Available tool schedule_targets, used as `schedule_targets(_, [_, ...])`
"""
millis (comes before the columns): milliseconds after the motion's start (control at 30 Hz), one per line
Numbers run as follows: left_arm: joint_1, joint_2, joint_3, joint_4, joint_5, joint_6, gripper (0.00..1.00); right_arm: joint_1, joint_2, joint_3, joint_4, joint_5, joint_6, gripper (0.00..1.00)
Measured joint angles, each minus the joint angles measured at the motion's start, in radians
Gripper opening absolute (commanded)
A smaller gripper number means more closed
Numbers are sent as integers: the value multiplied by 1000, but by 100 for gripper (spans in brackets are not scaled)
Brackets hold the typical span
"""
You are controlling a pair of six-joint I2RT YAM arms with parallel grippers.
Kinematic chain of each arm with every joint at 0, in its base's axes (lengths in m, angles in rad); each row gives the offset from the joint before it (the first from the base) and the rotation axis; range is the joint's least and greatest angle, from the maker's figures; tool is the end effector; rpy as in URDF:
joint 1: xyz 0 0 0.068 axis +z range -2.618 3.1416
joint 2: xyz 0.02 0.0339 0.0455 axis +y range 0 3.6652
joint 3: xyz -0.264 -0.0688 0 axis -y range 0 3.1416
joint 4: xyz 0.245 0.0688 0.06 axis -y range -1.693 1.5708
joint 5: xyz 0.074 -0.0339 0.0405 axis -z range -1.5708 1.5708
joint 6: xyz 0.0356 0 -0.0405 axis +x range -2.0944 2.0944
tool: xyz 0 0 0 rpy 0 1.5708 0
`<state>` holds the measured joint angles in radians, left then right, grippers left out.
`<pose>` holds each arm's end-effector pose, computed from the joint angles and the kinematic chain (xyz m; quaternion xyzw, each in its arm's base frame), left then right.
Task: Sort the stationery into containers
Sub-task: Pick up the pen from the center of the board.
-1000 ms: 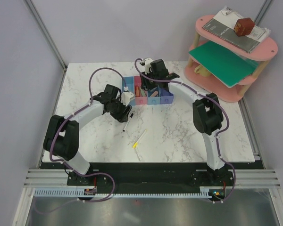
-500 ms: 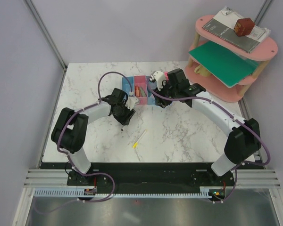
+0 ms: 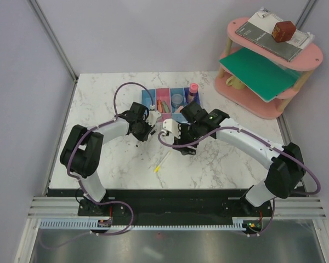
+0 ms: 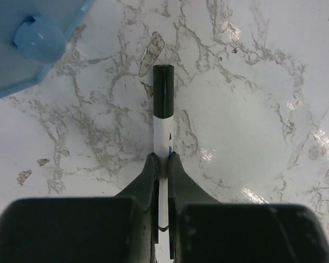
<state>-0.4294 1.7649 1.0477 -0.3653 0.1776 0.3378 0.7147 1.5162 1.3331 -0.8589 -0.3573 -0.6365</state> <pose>0.3121 -0.1498 0.1604 0.3816 0.8883 -0.0970 0.2366 0.2272 0.2136 0.2988 -0.6303 0.7122 0.1814 0.2503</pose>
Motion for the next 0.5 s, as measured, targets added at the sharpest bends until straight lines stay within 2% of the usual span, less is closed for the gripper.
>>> schedule_targets(233, [0, -97, -80, -26, 13, -4, 2, 127, 105, -64, 1, 97, -121, 82])
schedule_targets(500, [52, -398, -90, -89, 88, -34, 2, 254, 203, -53, 41, 204, -215, 84])
